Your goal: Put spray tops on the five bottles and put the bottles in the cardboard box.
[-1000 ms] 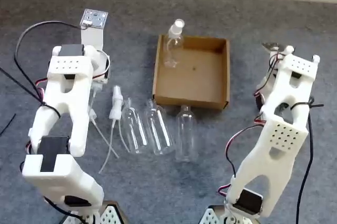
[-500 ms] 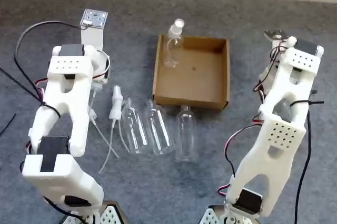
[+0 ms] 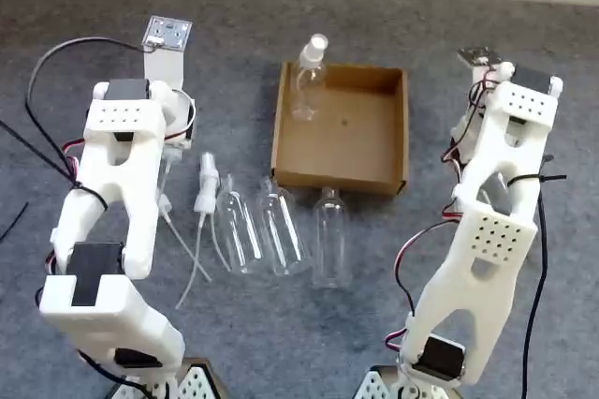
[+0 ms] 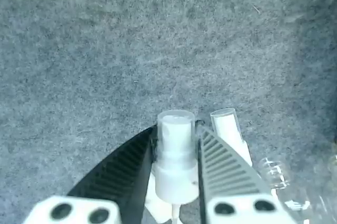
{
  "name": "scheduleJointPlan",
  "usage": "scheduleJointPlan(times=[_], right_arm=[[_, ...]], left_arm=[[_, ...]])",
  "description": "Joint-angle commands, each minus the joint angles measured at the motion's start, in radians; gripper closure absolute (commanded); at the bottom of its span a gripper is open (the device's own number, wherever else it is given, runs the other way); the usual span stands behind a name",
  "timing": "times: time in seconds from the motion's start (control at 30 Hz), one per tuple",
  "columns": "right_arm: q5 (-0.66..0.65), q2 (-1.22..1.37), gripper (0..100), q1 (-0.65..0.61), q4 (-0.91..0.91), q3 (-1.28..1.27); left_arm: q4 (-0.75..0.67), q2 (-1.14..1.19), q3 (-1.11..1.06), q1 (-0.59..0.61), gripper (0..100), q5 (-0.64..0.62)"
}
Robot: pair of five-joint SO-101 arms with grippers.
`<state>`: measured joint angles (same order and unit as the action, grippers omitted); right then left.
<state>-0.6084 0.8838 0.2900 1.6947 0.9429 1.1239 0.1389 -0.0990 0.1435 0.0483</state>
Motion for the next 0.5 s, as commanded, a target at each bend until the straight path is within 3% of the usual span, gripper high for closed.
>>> scheduleJointPlan(times=[0.0, 0.47], right_arm=[[-0.009, 0.005, 71.4, -0.005, -0.007, 0.048], [0.002, 0.074, 85.2, 0.007, 0.067, 0.120]], left_arm=[[0.009, -0.059, 0.048, 0.005, 97, 0.000], [0.009, -0.059, 0.048, 0.005, 97, 0.000]])
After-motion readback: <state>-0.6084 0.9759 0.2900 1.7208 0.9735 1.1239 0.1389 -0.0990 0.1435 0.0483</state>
